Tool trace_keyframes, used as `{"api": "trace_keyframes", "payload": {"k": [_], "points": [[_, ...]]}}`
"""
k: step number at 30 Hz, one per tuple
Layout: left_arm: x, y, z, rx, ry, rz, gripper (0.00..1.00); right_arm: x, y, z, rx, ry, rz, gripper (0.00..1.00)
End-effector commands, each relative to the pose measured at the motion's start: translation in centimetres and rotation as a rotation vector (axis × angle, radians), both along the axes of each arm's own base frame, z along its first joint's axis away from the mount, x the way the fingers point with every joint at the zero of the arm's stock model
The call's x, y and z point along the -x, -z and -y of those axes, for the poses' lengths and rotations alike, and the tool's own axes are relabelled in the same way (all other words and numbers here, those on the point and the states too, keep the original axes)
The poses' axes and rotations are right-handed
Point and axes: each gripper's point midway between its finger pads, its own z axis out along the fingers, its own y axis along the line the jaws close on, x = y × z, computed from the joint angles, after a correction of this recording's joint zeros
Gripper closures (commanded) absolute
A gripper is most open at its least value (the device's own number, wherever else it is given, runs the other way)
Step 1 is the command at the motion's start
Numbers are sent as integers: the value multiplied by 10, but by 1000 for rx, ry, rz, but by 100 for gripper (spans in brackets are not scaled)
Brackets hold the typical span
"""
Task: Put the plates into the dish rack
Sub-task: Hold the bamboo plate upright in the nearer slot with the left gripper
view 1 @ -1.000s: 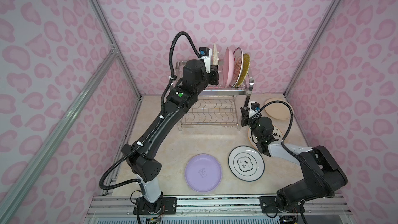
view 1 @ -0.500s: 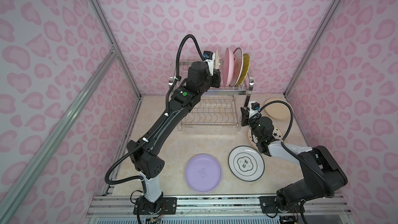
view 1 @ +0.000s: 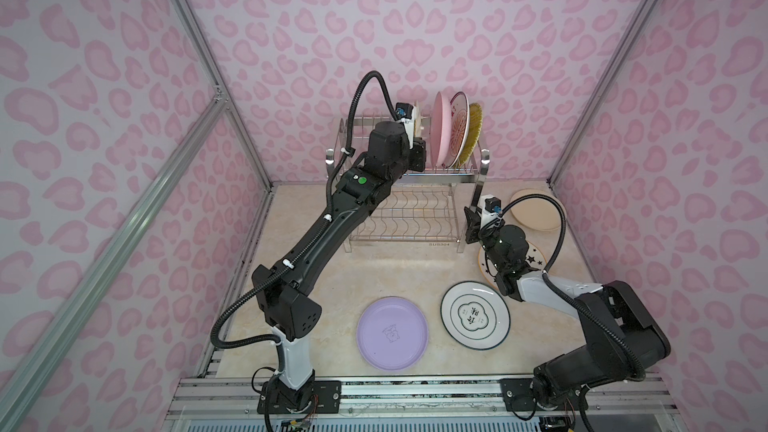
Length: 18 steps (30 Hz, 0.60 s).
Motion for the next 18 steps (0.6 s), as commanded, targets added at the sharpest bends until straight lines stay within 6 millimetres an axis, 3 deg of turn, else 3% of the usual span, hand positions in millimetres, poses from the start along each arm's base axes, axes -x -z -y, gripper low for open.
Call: {"api": "trace_keyframes", "payload": {"k": [1, 14, 18], "points": [[-3, -6, 1, -4, 0, 32, 95, 0, -22, -1, -92, -6, 59, 82], [-13, 13, 1, -34, -24, -2, 91, 0, -21, 1, -93, -2, 54, 82], [-12, 15, 1, -38, -26, -11, 83, 0, -22, 1, -96, -2, 58, 81]]}}
